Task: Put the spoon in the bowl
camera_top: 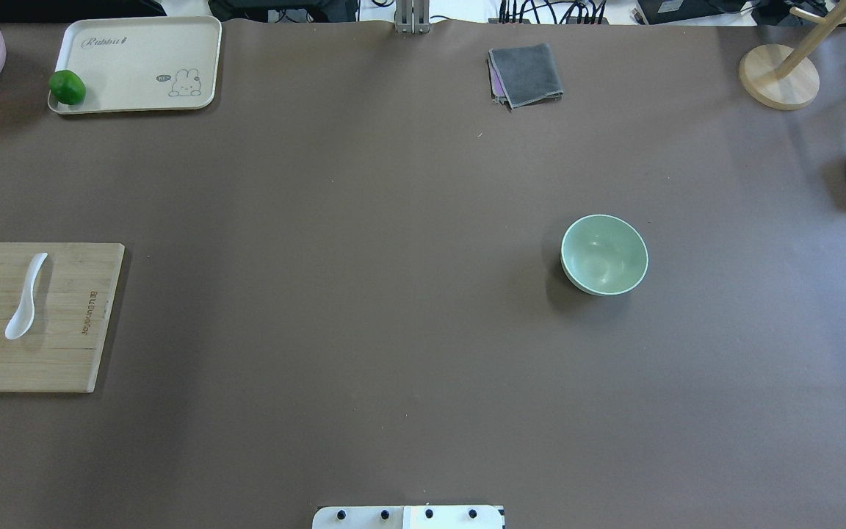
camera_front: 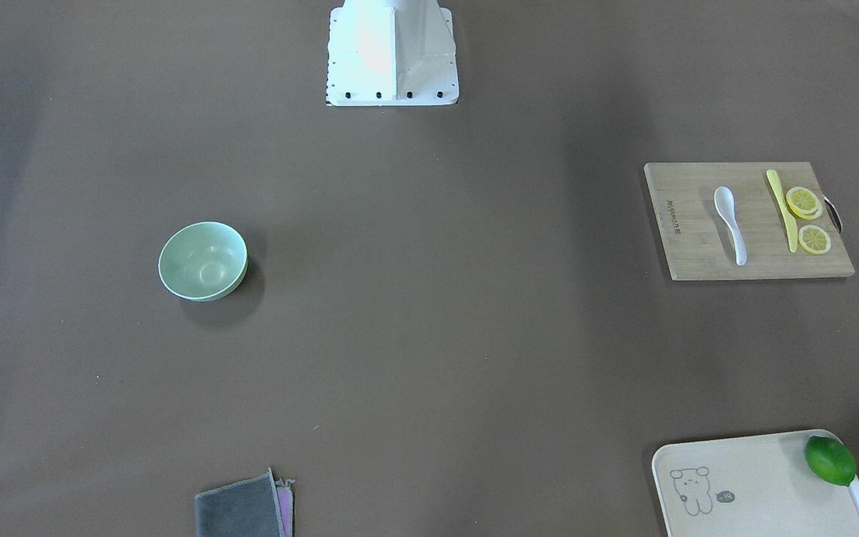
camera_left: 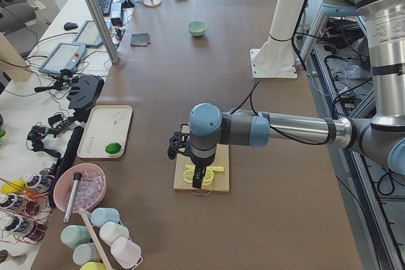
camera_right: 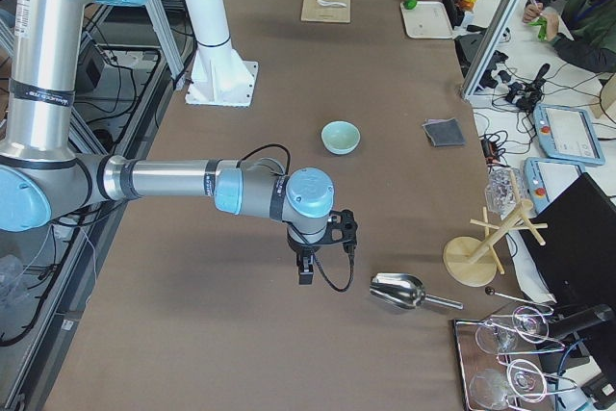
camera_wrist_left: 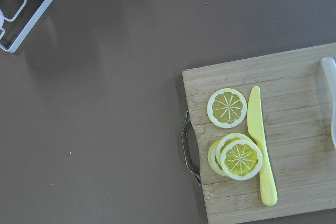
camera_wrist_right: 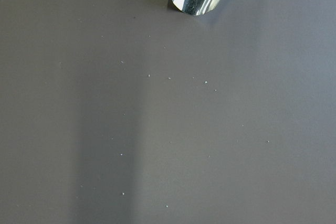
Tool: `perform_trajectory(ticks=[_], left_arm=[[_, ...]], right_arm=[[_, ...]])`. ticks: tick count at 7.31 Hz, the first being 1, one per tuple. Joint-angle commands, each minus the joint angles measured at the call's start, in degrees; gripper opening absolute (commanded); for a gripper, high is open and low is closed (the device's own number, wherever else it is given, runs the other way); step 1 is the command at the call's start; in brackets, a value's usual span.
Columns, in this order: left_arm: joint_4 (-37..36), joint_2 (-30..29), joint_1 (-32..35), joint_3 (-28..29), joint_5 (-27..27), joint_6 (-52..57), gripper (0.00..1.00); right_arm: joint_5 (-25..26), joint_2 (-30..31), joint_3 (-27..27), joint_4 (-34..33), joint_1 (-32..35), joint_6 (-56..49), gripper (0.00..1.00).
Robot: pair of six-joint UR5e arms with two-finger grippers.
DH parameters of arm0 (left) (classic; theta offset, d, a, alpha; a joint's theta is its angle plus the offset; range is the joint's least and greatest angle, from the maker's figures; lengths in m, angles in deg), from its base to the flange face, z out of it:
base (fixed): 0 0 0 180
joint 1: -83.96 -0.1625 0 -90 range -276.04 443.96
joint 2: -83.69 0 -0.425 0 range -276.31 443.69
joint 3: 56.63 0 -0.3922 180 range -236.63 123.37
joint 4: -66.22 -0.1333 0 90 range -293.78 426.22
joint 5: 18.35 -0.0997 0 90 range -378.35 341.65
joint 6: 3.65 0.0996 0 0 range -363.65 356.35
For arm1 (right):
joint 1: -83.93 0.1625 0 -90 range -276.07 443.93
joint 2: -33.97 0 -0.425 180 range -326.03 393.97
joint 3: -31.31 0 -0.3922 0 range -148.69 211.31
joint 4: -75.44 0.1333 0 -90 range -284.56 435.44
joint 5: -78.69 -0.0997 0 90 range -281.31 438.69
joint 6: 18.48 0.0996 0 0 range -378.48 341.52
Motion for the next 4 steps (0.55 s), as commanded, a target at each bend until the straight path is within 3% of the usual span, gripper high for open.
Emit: perform_trajectory(ticks=[1, 3, 4], left_arm=[[0.20, 0.00, 0.09, -0.36, 0.01, 0.35, 0.98], [0.12, -0.26, 0.09, -1.41, -0.17, 0.44, 0.98], [0.20, -0.96, 0.09, -1.86, -0.08, 0.27, 0.98]], right_arm=[[0.03, 0.00, 0.18, 0.00, 0.00, -0.17, 1.00], [-0.14, 0.08, 0.97, 2.26, 0.00, -0.43, 1.00], [-0.41, 0.61, 0.62, 10.29, 0.09, 0.00, 1.00]])
